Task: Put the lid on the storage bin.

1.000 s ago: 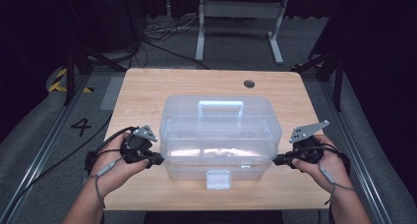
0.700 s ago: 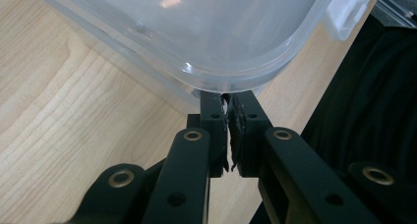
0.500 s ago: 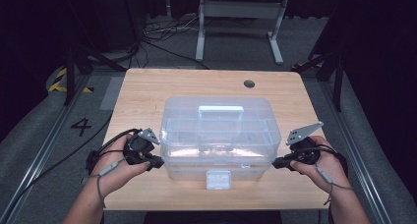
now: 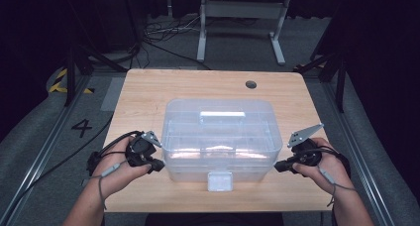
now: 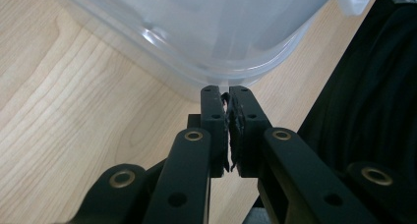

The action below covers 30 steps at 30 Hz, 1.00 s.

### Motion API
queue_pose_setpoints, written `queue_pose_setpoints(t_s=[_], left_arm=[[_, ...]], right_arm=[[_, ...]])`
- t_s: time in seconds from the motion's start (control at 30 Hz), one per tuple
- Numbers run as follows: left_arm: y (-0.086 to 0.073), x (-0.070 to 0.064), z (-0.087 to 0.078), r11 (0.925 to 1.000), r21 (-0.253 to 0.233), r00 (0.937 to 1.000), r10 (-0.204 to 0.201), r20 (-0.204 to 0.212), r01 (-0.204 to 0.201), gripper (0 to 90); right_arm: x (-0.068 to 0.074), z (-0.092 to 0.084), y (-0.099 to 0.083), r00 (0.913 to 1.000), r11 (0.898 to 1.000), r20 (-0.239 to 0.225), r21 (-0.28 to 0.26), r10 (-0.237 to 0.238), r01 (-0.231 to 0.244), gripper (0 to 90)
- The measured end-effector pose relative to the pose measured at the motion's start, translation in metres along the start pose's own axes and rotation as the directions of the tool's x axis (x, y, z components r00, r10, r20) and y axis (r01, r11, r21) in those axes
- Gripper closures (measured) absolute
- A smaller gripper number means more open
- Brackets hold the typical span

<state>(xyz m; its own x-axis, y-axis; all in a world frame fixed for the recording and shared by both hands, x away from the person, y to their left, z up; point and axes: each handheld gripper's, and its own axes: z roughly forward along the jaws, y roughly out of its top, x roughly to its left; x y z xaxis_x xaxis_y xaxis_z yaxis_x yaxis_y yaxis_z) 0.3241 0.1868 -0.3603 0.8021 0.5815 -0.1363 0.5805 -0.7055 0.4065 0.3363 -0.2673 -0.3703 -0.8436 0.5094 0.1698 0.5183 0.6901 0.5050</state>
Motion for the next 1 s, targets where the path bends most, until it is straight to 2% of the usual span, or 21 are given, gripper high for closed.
queue_pose_setpoints(t_s=[0.13, 0.23, 0.3, 0.4, 0.53, 0.7, 0.83, 0.87, 0.9, 1.0], left_arm=[[-0.004, 0.003, -0.004, 0.9998, -0.007, 0.9998, -0.021, -0.001, 0.021, 84.8], [-0.007, 0.005, -0.009, 0.999, -0.035, 0.9995, -0.028, -0.011, 0.028, 84.5], [-0.009, 0.005, -0.014, 0.9975, -0.062, 0.9993, -0.035, -0.017, 0.033, 84.1], [-0.012, 0.006, -0.022, 0.9915, -0.123, 0.9987, -0.046, -0.019, 0.044, 83.3], [-0.016, 0.009, -0.03, 0.9762, -0.204, 0.9959, -0.081, -0.039, 0.072, 82.3], [-0.023, 0.015, -0.037, 0.9548, -0.275, 0.9899, -0.132, -0.051, 0.114, 81.3], [-0.029, 0.025, -0.041, 0.9336, -0.326, 0.9816, -0.179, -0.065, 0.149, 81.0], [-0.029, 0.025, -0.041, 0.9336, -0.326, 0.9816, -0.179, -0.065, 0.149, 80.9], [-0.03, 0.027, -0.042, 0.9285, -0.337, 0.9803, -0.187, -0.063, 0.156, 80.9], [-0.032, 0.035, -0.043, 0.917, -0.362, 0.974, -0.211, -0.083, 0.167, 79.2]], right_arm=[[-0.003, -0.005, -0.004, 0.9997, 1.0, -0.023, -0.009, 0.01, -0.011, 90.0], [-0.003, -0.009, -0.003, 0.9998, 1.0, -0.019, -0.027, 0.003, -0.004, 90.0], [-0.003, -0.014, -0.003, 0.9998, 0.999, -0.02, -0.051, -0.007, 0.006, 90.0], [-0.003, -0.024, -0.002, 0.9999, 0.995, -0.006, -0.1, -0.009, 0.009, 90.0], [-0.004, -0.034, -0.001, 0.9998, 0.984, 0.009, -0.179, -0.016, 0.017, 90.0], [-0.009, -0.042, -0.001, 0.9991, 0.966, 0.04, -0.26, 0.014, -0.003, 90.0], [-0.019, -0.048, -0.004, 0.9943, 0.936, 0.082, -0.35, 0.069, -0.036, 90.0], [-0.022, -0.049, -0.005, 0.9919, 0.927, 0.095, -0.372, 0.084, -0.043, 90.0], [-0.022, -0.049, -0.005, 0.9919, 0.927, 0.095, -0.372, 0.084, -0.043, 90.0], [-0.029, -0.053, -0.01, 0.9826, 0.908, 0.129, -0.412, 0.134, -0.07, 90.0]])
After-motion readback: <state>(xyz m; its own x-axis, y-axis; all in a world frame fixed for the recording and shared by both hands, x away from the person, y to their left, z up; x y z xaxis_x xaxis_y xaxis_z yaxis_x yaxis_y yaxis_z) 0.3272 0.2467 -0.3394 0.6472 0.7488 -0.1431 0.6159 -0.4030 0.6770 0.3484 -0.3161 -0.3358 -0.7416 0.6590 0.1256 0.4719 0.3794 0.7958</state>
